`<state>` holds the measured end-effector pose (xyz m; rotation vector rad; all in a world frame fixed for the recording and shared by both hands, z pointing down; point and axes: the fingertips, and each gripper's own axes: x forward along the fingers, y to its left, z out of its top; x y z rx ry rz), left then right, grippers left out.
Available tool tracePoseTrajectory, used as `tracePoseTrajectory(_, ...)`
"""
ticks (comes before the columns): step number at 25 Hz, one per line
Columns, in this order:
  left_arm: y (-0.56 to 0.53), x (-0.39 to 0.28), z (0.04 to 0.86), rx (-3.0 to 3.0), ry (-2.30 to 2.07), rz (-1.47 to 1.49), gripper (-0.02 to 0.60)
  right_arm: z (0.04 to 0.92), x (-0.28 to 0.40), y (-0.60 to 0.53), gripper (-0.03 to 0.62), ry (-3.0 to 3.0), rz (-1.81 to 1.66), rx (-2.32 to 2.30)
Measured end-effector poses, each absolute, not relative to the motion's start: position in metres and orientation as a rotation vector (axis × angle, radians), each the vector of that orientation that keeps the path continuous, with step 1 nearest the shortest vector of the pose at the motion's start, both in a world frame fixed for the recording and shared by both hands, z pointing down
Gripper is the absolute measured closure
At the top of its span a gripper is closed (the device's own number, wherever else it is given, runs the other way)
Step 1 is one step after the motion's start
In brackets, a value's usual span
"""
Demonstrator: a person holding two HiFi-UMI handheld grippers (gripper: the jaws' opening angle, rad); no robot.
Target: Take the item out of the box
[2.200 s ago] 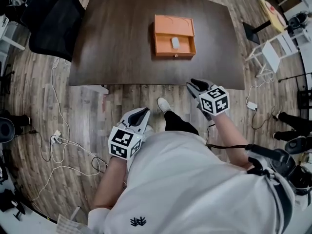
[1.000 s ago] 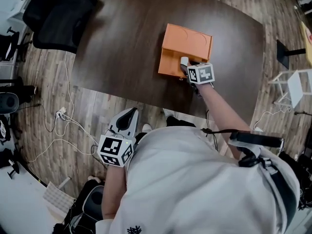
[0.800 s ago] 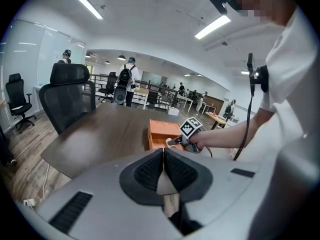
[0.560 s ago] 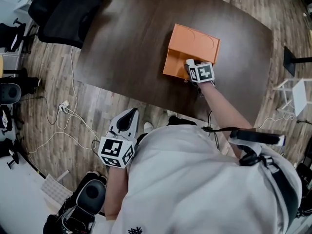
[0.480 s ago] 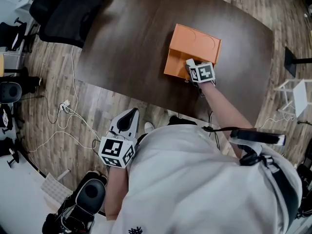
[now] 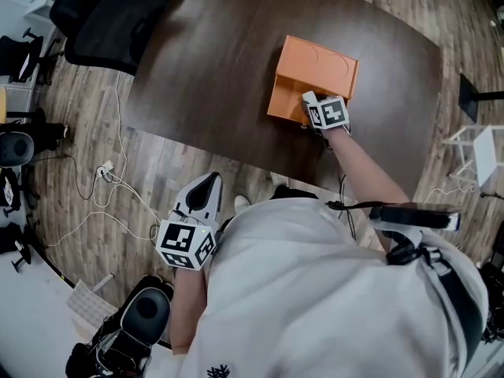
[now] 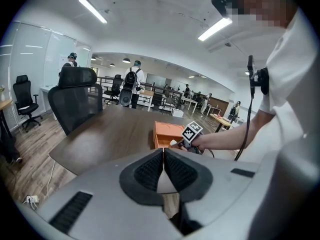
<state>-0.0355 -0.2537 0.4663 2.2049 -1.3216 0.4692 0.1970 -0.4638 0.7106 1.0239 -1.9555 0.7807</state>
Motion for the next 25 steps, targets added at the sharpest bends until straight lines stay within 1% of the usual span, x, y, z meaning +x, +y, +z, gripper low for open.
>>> tracePoseTrajectory(14, -0.224, -0.061, 0.461, 2.259, -1.276, 0.416, 0.569, 0.664, 0.198, -0.437, 0.424, -2.0, 0.754, 1.112)
tracePoseTrajectory(25, -0.182, -0.1, 0.45, 2.304, -1.247, 0.344, 0.569, 0.604, 0.163, -0.382, 0.424, -2.101, 0.72, 1.161)
